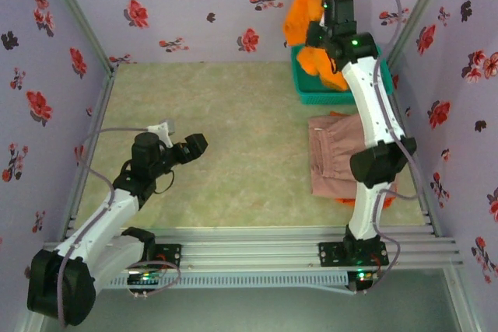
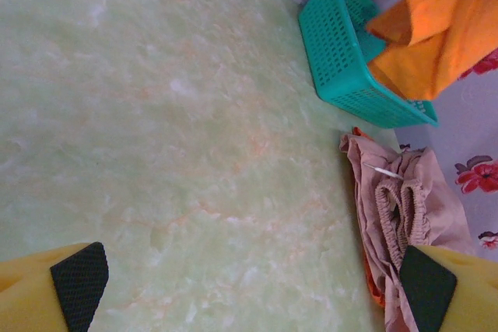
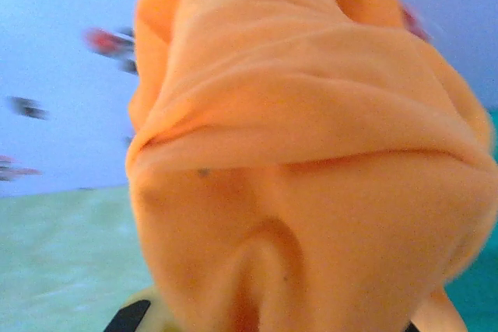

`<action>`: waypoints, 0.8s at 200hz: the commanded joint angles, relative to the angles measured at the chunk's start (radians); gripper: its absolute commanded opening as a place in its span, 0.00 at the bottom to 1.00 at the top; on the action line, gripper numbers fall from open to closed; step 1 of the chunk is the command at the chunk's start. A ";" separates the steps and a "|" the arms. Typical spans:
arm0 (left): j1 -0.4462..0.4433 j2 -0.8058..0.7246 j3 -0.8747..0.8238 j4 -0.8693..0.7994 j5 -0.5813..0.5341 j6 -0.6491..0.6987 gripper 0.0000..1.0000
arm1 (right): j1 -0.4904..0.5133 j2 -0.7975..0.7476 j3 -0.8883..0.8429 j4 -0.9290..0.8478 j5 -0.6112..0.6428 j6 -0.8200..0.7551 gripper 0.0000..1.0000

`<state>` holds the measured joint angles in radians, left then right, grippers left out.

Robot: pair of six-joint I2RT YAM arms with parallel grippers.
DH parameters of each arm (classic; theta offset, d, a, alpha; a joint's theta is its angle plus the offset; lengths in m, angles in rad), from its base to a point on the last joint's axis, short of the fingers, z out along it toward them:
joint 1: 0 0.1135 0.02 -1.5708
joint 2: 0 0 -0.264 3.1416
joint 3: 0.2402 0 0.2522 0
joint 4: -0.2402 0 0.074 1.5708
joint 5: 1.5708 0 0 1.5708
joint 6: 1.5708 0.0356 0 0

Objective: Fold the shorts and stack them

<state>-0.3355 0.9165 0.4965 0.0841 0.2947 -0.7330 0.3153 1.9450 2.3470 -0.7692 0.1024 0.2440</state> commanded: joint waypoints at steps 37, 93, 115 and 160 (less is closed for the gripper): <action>0.009 -0.046 0.014 -0.024 -0.043 0.024 0.99 | 0.292 0.021 0.117 0.042 -0.277 -0.134 0.00; 0.009 -0.130 -0.001 -0.047 -0.104 0.026 0.99 | 0.399 0.099 0.052 -0.089 -0.296 -0.230 0.20; 0.008 -0.192 -0.010 -0.077 -0.152 0.028 0.99 | 0.416 0.048 -0.134 -0.071 -0.282 -0.240 0.55; 0.012 -0.243 0.025 -0.146 -0.220 0.044 0.99 | 0.447 -0.326 -0.791 0.340 -0.266 -0.108 0.98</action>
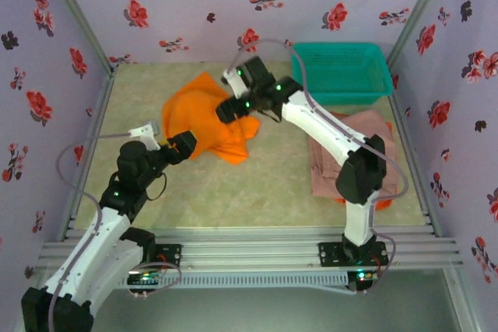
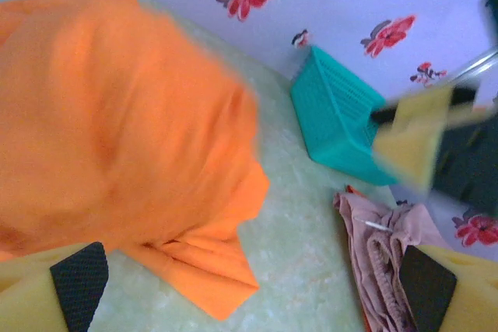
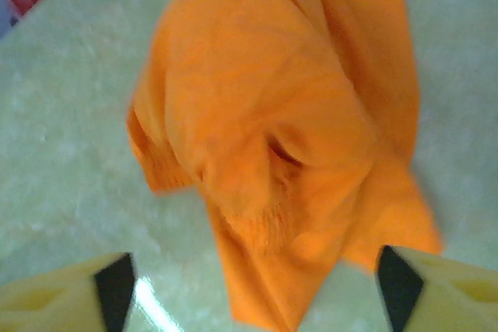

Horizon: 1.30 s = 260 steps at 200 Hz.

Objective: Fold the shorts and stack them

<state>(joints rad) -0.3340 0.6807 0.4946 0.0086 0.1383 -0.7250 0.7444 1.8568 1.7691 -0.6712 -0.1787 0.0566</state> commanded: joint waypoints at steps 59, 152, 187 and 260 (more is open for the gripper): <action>0.012 0.178 0.168 -0.175 0.017 0.118 0.98 | 0.018 -0.383 -0.602 0.331 0.135 0.372 0.96; 0.169 0.405 0.052 -0.197 0.090 -0.102 0.80 | 0.093 -0.243 -0.596 0.469 0.176 0.437 0.91; 0.175 0.561 0.040 -0.088 0.138 -0.123 0.76 | 0.096 -0.262 -0.599 0.452 0.184 0.420 0.92; 0.177 0.782 0.114 0.068 0.126 -0.064 0.51 | 0.105 -0.330 -0.667 0.458 0.212 0.414 0.92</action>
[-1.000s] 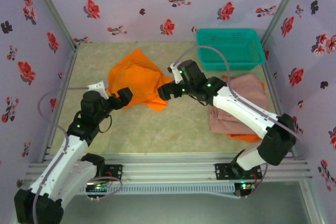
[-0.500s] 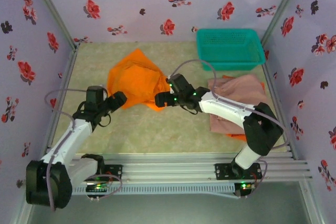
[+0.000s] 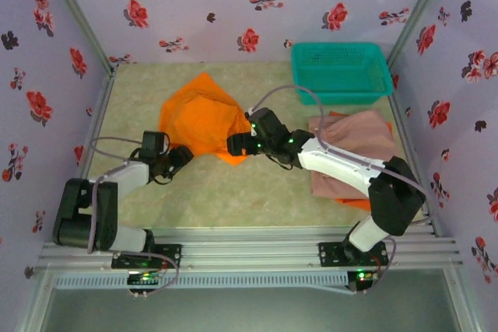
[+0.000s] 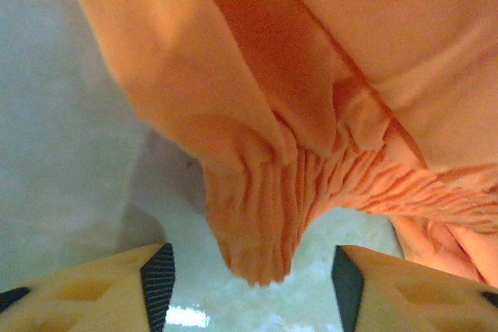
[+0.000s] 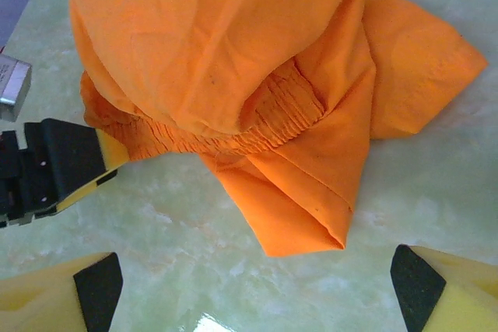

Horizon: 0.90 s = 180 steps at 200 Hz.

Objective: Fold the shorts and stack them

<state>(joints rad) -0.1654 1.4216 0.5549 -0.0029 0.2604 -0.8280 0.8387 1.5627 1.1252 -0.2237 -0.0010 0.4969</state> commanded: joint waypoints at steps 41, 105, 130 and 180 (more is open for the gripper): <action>0.012 0.086 0.126 0.103 -0.024 0.087 0.11 | 0.050 -0.041 -0.025 0.012 0.074 -0.079 0.92; 0.017 -0.182 0.417 -0.200 -0.010 0.187 0.00 | 0.147 -0.036 0.068 0.012 0.222 -0.276 0.92; 0.020 -0.237 0.608 -0.353 -0.014 0.222 0.00 | 0.162 -0.006 0.137 -0.002 0.271 -0.347 0.92; 0.014 -0.241 0.846 -0.456 0.016 0.208 0.00 | 0.206 0.049 0.196 0.062 0.250 -0.278 0.92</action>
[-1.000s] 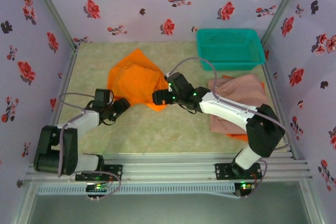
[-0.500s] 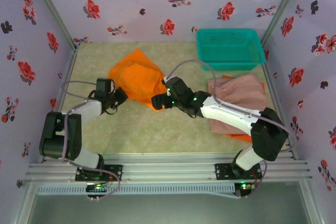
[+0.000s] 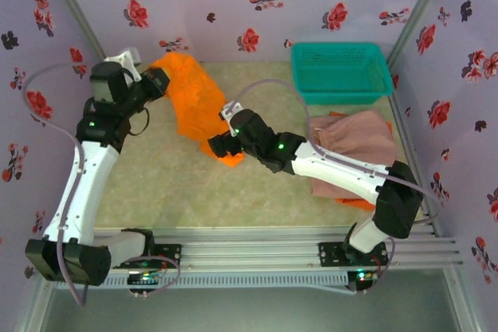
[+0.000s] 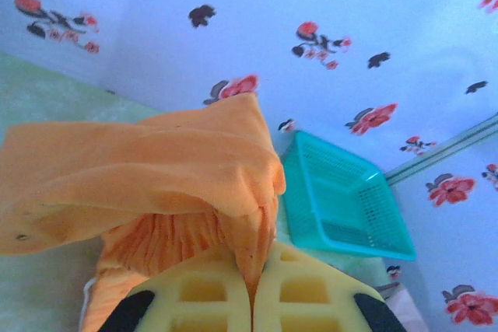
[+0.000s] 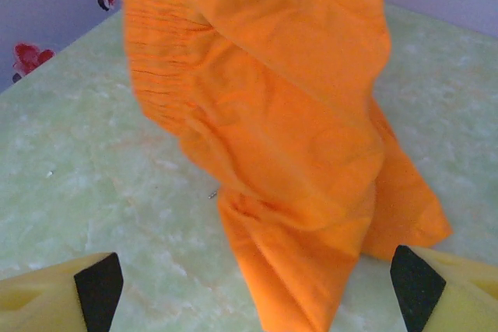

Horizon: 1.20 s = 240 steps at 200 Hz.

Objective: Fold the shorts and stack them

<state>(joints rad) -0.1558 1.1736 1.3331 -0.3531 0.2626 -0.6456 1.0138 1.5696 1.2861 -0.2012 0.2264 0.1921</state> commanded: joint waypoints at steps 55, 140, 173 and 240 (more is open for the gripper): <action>-0.047 0.034 0.327 -0.205 -0.138 0.090 0.00 | 0.098 0.109 0.124 0.108 -0.017 0.133 0.91; -0.343 0.167 0.339 -0.173 -0.290 0.045 0.00 | 0.144 0.083 -0.006 0.236 0.174 0.313 0.91; -0.415 0.303 0.320 -0.119 -0.245 -0.013 0.00 | 0.144 -0.030 -0.166 0.202 0.316 0.414 0.89; -0.417 0.538 0.361 -0.058 -0.246 -0.043 0.00 | 0.102 -0.025 -0.224 0.044 0.348 0.649 0.80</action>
<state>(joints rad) -0.5842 1.6833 1.6550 -0.4786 0.0265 -0.6720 1.1431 1.5215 1.0630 -0.1192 0.5438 0.7074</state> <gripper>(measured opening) 0.043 0.818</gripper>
